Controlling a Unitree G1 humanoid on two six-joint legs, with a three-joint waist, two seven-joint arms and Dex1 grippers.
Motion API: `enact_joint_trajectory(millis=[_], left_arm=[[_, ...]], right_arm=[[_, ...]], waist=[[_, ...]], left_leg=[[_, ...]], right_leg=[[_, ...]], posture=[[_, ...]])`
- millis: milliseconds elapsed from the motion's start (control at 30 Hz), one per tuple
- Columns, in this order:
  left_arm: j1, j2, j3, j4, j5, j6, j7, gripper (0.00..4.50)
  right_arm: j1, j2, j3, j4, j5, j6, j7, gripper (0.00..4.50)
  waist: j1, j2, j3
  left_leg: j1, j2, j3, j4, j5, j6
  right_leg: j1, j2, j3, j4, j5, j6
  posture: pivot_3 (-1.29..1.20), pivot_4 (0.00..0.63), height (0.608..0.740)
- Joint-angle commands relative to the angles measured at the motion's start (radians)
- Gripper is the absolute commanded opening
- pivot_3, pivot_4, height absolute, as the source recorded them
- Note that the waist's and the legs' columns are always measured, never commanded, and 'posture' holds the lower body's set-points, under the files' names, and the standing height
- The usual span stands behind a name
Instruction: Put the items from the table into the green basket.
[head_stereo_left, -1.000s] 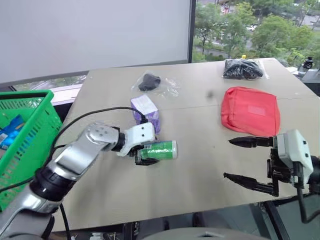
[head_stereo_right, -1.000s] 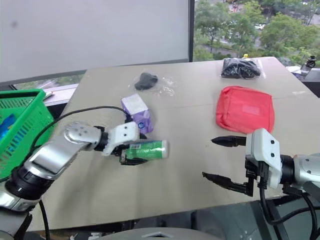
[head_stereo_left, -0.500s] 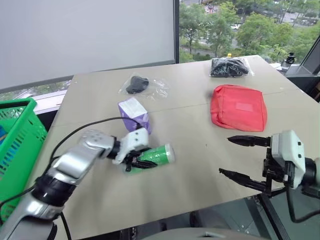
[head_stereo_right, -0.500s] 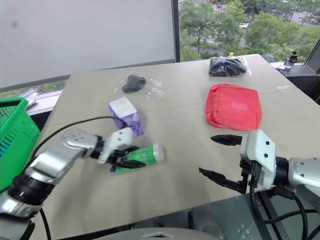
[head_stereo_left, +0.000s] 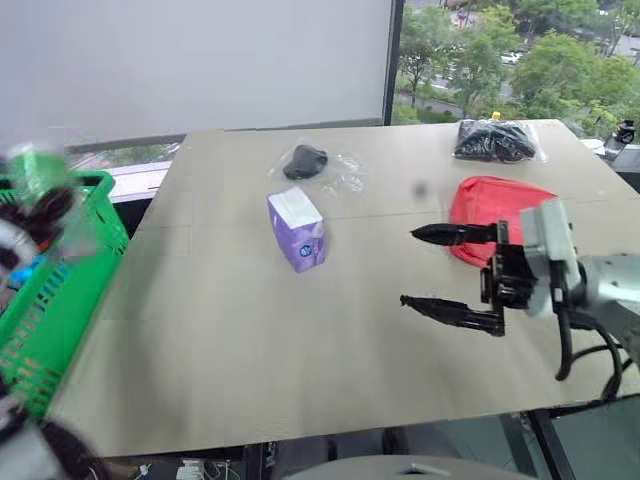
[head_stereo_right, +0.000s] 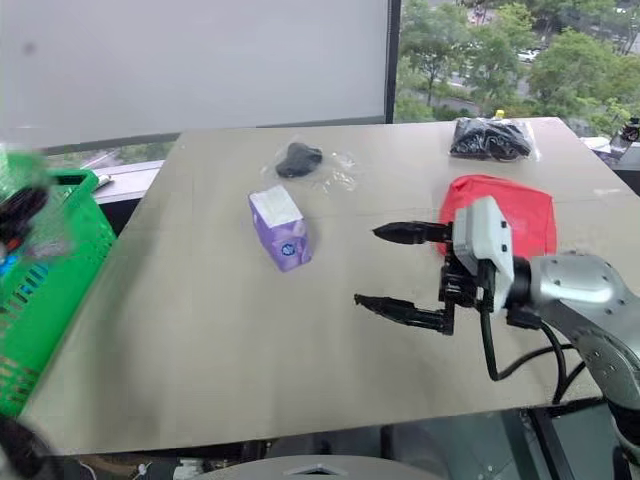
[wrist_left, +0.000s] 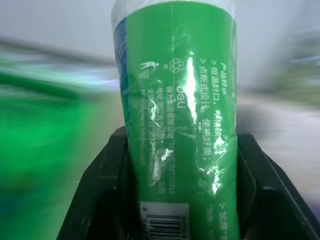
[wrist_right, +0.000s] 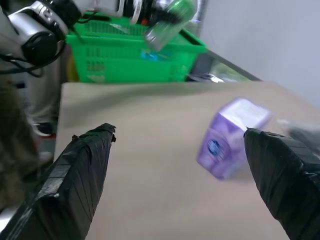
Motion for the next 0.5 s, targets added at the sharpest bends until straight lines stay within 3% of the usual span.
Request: enact_joint_trajectory(millis=[33,133,233,300,500], left_arm=[[0.111,0.085,-0.053,0.006,0.184,-0.166,-0.031,1.82],[0.171,0.101,-0.057,0.024,0.231,-0.229,-0.052,1.82],[0.115,0.063,0.026,0.044,0.193,-0.235,-0.001,1.82],[0.054,0.028,0.100,0.008,0.070,-0.184,-0.042,1.82],[-0.016,-0.017,0.138,-0.145,-0.208,0.094,-0.134,1.82]], right_arm=[[-0.055,0.021,0.019,0.022,-0.019,-0.043,0.049,4.50],[-0.080,0.037,0.022,0.033,-0.018,-0.063,0.082,4.50],[-0.094,0.053,0.008,0.033,0.008,-0.065,0.091,4.50],[-0.106,0.063,0.003,0.039,0.017,-0.061,0.087,4.50],[-0.094,0.070,0.038,0.084,-0.066,-0.102,0.126,4.50]], waist=[[0.028,0.004,0.000],[0.047,0.006,-0.001],[0.063,0.004,-0.001],[0.081,0.002,-0.001],[0.117,-0.006,-0.006]], left_leg=[[0.000,0.000,0.000,-0.001,-0.001,-0.001],[-0.001,-0.001,0.001,-0.004,-0.001,0.000],[-0.001,0.001,0.000,-0.004,-0.002,0.002],[-0.003,0.001,-0.003,-0.002,-0.002,0.003],[-0.006,0.000,-0.008,0.001,-0.002,0.002]], right_leg=[[0.000,-0.001,0.000,-0.002,0.000,0.000],[-0.002,-0.001,0.001,-0.002,0.000,-0.001],[-0.002,-0.001,-0.002,0.000,-0.001,-0.001],[-0.002,-0.001,-0.006,0.000,0.001,-0.003],[-0.001,-0.003,-0.011,-0.001,0.002,-0.004]], posture=[[0.17,0.000,0.740],[0.19,0.000,0.740],[0.21,0.000,0.740],[0.22,0.000,0.740],[0.22,0.000,0.740]])
